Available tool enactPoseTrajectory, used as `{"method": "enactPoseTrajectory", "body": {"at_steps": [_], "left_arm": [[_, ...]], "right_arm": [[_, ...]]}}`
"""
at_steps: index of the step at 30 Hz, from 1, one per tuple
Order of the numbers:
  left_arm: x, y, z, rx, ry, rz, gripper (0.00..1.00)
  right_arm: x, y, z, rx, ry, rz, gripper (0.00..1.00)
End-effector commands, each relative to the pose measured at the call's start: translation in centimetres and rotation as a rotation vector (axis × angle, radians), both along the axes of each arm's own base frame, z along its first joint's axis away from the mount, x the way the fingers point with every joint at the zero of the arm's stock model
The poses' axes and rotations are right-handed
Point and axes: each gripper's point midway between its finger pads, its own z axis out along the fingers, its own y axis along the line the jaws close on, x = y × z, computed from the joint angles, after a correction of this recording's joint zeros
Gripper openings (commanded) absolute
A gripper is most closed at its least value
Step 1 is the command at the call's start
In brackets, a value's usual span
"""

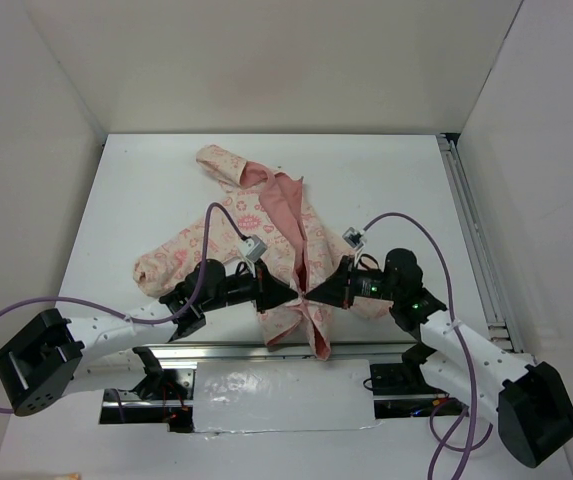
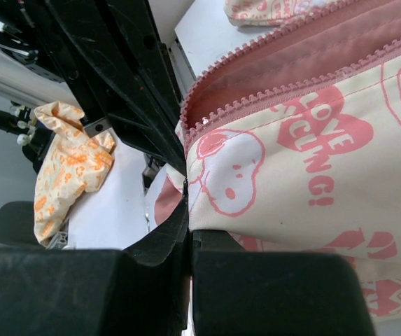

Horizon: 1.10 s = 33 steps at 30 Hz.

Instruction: Zip up the jacket

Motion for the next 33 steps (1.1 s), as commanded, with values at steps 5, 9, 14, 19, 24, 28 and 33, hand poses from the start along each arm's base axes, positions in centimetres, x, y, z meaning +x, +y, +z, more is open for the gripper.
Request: {"method": "enactPoseTrajectory", "body": {"at_steps": [5,9,14,19,24,28,33], "left_arm": [[-0.6,-1.0,4.0,-0.089,-0.102,-0.065,0.15],[-1.0,-1.2,4.1,-0.093,-0.101,-0.093,0.33],[-1.3,-1.7,3.7,-0.084,-0.092,-0.131,0.40],[-1.2,-2.4,3.5,-0.067,-0.086,-0.167,0.40],[-0.9,-2.8,3.0,-0.049,-0.068,-0.162,0.10],[-1.0,-2.5,3.2,-0.054,-0.089,-0.162,0.00],[-2.0,-2.2,2.9,-0.050,-0.130,-0.214,0.00]], "right_arm": [[1.2,0.2,1.1,-0.013,-0.049,-0.029,0.00],[1.6,0.1,1.4,-0.004,-0.056,-0.062,0.00],[2.0,0.2,2.4,0.034,-0.066,-0.091,0.00],[1.9,0.3,3.0,0.053,-0.084,-0.088,0.00],[1.6,0.2,3.1,0.053,-0.099,-0.086,0.00],[1.5,0.0,3.0,0.051,-0.108,-0.096,0.00],[1.4,0.1,3.2,0.062,-0.121,-0.086,0.00]]}}
